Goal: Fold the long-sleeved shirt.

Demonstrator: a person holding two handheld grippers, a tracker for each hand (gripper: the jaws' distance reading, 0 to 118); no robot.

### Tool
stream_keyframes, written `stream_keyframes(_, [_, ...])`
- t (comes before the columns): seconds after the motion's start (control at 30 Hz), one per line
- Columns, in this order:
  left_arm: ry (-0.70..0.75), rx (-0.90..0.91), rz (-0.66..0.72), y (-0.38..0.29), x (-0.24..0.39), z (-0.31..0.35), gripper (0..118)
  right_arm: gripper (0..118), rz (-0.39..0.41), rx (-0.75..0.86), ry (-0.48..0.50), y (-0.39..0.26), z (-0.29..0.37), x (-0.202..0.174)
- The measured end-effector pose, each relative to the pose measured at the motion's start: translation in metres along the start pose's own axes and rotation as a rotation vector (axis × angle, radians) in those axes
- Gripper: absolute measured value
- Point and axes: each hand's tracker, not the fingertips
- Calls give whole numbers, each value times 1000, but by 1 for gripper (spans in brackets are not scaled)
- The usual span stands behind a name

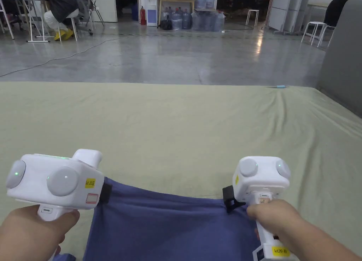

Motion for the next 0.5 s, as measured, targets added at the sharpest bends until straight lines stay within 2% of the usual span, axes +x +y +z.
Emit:
stream_keyframes(0.03, [0, -6, 2, -4, 2, 0, 0, 14, -15, -20, 7, -2, 2, -1])
stream_keyframes(0.07, [0, -8, 6, -7, 1, 0, 0, 0, -11, -12, 0, -5, 8, -2])
stream_keyframes(0.1, [-4, -12, 17, -9, -1, 1, 0, 0, 6, 6, -14, -6, 13, -3])
stream_keyframes(0.13, [-20, -14, 32, -12, -2, 3, 0, 0, 45, 19, -71, -6, 14, 0])
stream_keyframes(0.23, [-36, -3, 49, -21, 0, 18, 0, 0, 119, 75, -22, -19, 43, 7])
stream_keyframes(0.33, [-49, 24, 72, -30, 1, 41, 0, 0, 105, 120, 80, -41, 83, 20])
stream_keyframes(0.5, [-94, 77, 135, -52, 4, 100, 0, 0, 201, 223, 164, -101, 179, 40])
